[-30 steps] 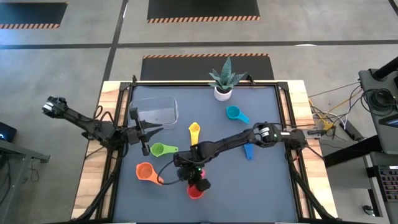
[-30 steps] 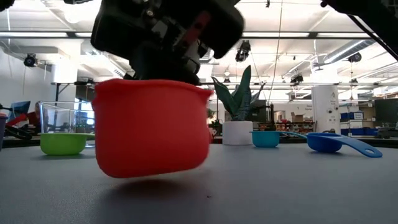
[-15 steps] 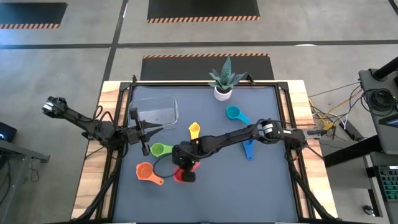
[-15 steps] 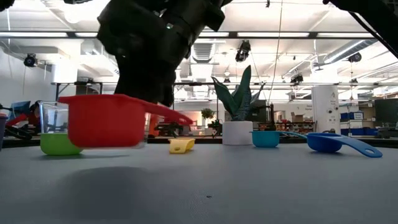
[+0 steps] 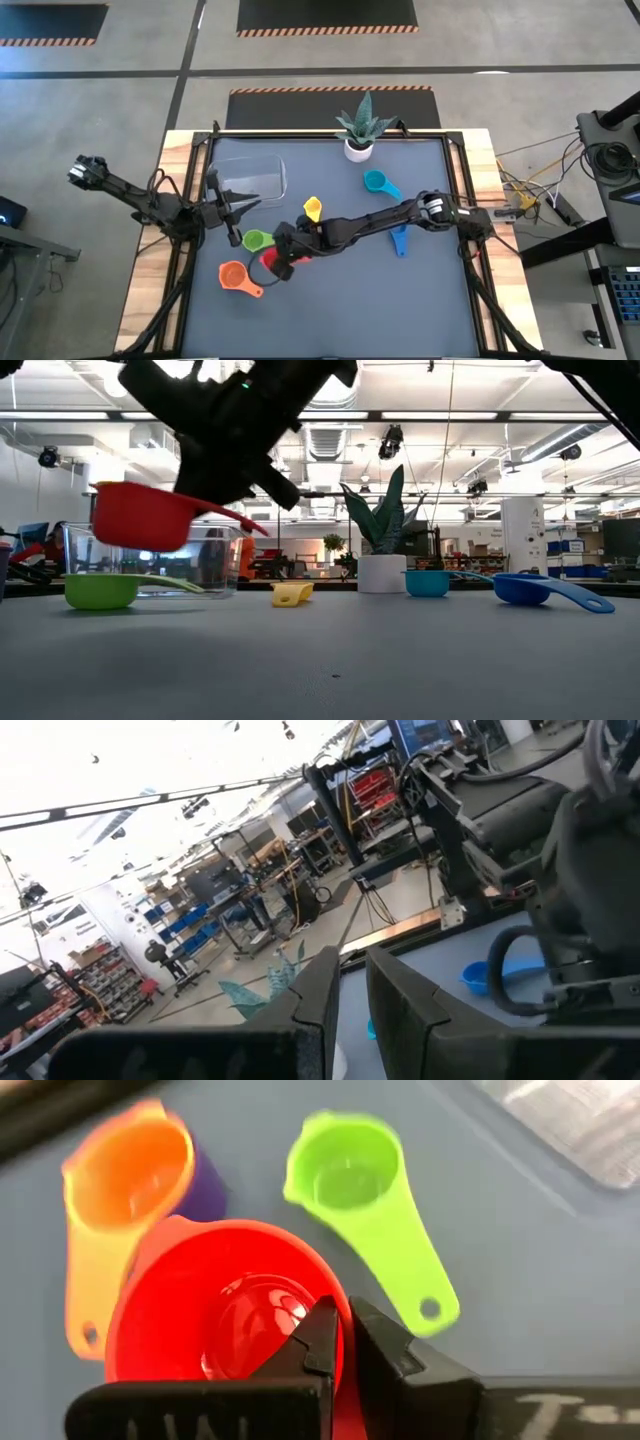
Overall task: Nest measuring cups in basket
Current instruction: Stack the red measuring cup on top of the orange measuring cup
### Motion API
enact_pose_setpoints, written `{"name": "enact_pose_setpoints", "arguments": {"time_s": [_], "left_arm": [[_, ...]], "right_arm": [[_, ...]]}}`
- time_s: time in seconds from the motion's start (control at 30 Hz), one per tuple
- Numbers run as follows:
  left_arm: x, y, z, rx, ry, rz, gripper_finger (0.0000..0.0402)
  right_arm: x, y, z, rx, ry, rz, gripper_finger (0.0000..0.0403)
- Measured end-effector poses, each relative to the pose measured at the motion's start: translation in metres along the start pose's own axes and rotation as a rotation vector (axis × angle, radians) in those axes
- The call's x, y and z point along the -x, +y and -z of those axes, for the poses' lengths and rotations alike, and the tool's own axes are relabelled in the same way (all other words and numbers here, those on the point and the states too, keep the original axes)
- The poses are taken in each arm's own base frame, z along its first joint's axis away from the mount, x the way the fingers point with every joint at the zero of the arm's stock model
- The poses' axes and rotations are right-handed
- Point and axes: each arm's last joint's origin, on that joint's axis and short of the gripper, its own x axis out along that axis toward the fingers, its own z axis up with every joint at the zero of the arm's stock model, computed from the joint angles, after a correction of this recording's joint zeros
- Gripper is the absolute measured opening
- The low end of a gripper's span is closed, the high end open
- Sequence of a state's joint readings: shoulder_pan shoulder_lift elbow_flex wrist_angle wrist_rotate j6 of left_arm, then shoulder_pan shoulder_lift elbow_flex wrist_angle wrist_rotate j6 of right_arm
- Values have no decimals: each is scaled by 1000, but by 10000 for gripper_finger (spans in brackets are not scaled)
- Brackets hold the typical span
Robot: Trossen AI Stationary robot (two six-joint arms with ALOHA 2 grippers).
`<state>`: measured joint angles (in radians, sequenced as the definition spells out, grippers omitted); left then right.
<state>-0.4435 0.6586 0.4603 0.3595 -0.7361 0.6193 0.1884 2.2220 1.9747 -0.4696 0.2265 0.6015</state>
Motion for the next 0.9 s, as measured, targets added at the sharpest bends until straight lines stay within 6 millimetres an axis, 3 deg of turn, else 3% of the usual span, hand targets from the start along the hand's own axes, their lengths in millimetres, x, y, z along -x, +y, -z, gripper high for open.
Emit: {"name": "enact_pose_setpoints", "arguments": {"time_s": [0.27,0.9], "left_arm": [[2,2,-1,8,-8,-5,37],[12,14,-6,70,-66,-14,37]], "right_arm": [[7,25,6,-164,-161,25,12],[-8,36,4,-269,-326,-57,12]]}}
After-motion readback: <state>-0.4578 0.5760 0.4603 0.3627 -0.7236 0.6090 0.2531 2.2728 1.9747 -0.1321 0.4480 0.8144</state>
